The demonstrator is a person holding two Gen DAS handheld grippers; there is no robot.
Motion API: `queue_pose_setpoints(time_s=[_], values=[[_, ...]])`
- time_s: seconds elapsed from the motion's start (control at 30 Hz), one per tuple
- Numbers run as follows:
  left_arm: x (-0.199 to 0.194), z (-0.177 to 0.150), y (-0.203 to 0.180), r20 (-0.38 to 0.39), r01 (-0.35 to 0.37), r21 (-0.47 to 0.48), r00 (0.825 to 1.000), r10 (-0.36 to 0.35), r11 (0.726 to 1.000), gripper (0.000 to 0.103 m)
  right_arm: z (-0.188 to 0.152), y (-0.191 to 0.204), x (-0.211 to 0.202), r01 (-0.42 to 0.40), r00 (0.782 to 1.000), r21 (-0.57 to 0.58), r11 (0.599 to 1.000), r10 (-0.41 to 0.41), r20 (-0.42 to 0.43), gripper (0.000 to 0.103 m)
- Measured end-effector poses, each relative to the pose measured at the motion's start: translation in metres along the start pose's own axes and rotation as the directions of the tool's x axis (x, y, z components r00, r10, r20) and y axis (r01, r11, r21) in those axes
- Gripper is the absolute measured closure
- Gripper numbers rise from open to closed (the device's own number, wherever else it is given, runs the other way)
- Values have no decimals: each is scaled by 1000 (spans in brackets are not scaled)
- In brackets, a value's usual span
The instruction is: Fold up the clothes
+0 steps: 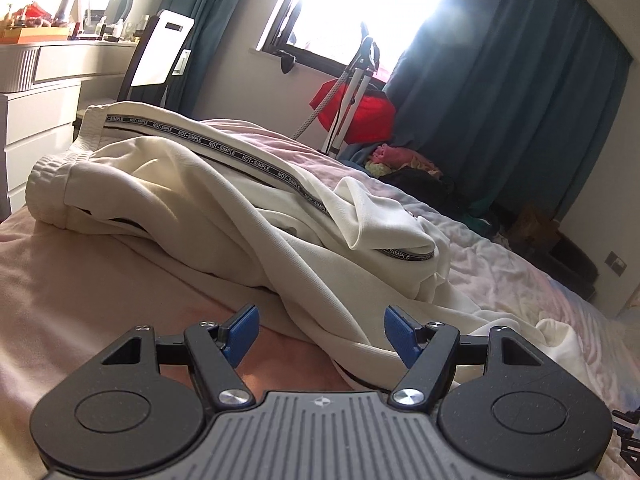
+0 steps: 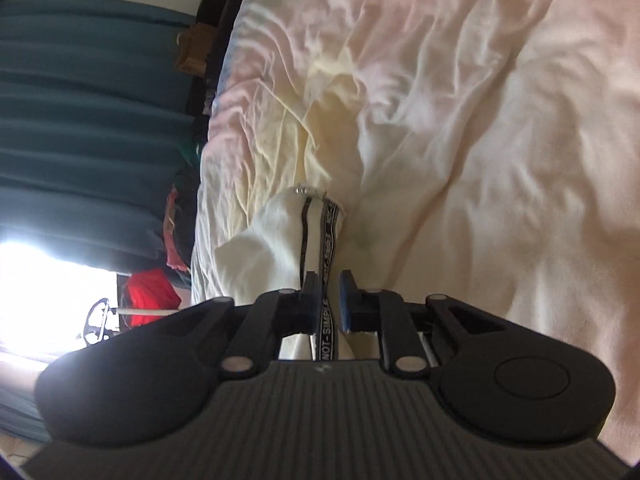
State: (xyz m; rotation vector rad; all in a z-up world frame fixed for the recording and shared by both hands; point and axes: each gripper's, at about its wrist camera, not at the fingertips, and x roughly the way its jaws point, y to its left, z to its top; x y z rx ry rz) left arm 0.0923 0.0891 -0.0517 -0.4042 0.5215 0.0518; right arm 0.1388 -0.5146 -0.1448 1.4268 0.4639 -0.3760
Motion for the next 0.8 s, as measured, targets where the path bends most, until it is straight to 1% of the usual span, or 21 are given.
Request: queue_pose_setpoints(time_s=[0.03,0.07,0.1,0.13,0.17,0.2,0.3,0.33,0.37,0.4,0.43,0.47,0.5,0.53,0.6,0.67,0.8], values=[[1,1,1,-5,-3,-7,1000,3,1000,32,2,-1,1,-9,1000,14,1000,9,-3,83],[2,1,2,-11,-5,-16,1000,5,1000,32,3,-1,6,-15,1000,26,1000,16,-16,69],[4,1,4,-16,-6,-26,1000,5,1000,32,4,-2,11,-28,999,39,999,29,-29,59],[5,1,5,-22,-6,-34,1000,5,999,32,5,-4,17,-44,998,51,998,46,-42,41],[6,1,5,-29,-5,-40,1000,4,999,32,6,-4,21,-54,997,53,997,56,-47,34],[8,0,5,-35,-5,-45,999,4,999,32,6,-3,24,-61,997,49,997,63,-48,34],[12,0,7,-43,-6,-55,999,3,998,32,9,7,38,-18,999,-41,999,17,-30,36],[13,1,8,-42,-5,-59,999,3,998,32,11,10,45,0,1000,-71,998,-2,-25,41],[15,1,9,-41,-5,-63,999,2,998,32,13,12,54,23,999,-92,995,-25,-25,44],[16,1,9,-40,-4,-67,999,2,998,32,15,15,63,47,998,-111,993,-51,-26,44],[18,2,10,-39,-4,-71,999,1,997,32,16,17,73,73,997,-126,989,-77,-31,47],[19,2,11,-38,-4,-75,999,1,997,32,15,19,83,95,993,-139,986,-103,-49,65],[21,2,12,-38,-3,-79,999,0,997,32,12,32,85,89,994,-171,981,-98,-43,79],[22,3,13,-37,-3,-83,999,0,997,32,10,50,82,70,997,-212,975,-77,-24,86],[25,4,15,-35,-2,-90,999,-2,996,32,4,85,77,35,999,-295,955,-34,10,87],[28,4,16,-33,-1,-98,999,-3,995,32,-1,120,72,4,999,-377,926,12,41,87],[22,7,18,24,23,-121,999,-20,992,32,-13,191,62,-47,990,-534,844,111,90,88]])
